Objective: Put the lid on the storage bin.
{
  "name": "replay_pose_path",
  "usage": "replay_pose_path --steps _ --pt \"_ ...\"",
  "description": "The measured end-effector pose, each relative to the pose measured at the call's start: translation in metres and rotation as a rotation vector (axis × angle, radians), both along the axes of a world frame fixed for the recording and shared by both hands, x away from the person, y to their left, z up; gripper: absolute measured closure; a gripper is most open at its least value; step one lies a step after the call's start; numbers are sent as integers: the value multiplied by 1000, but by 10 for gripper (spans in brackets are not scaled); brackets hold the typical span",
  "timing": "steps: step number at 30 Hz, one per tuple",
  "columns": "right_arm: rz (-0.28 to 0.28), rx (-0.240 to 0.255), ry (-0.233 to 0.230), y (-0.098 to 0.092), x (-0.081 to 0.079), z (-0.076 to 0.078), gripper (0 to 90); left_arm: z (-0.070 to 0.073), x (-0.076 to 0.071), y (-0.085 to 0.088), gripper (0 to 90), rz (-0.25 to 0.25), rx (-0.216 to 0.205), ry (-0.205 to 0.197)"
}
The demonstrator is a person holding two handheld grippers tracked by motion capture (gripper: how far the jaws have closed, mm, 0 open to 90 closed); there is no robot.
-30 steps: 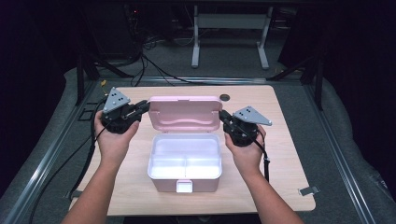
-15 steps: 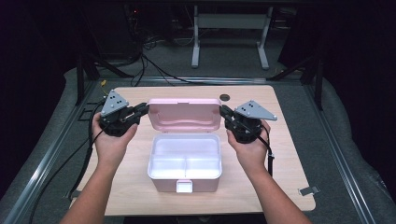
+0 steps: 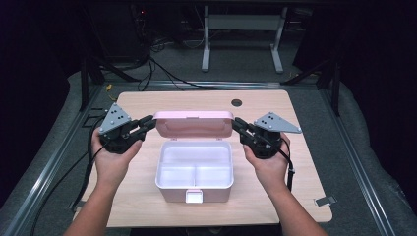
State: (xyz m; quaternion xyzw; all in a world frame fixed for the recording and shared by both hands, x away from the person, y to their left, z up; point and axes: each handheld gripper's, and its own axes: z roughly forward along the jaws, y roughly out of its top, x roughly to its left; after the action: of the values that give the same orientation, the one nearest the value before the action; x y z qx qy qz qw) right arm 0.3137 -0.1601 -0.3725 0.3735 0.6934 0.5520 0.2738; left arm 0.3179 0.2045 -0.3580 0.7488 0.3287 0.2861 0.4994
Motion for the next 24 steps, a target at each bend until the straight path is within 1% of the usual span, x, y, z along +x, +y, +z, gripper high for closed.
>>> replay_pose_path --steps 5,8,11,14,18,24 --pt "17 30 6 -3 -7 -3 818 -3 -6 2 783 -13 -6 -3" --pt "26 37 6 -4 -10 -5 818 -5 -10 2 782 -18 -8 -2" --pt "30 41 4 -5 -14 -7 816 -6 -15 2 777 -20 6 -9" --pt "39 45 3 -6 -18 -10 814 -8 -19 3 772 -28 2 -12" --pt "49 33 -10 -6 -25 -14 801 -13 -25 4 766 -37 -2 -14" --pt "68 -8 -45 -6 -39 -24 784 -21 -37 6 765 -48 9 -21"
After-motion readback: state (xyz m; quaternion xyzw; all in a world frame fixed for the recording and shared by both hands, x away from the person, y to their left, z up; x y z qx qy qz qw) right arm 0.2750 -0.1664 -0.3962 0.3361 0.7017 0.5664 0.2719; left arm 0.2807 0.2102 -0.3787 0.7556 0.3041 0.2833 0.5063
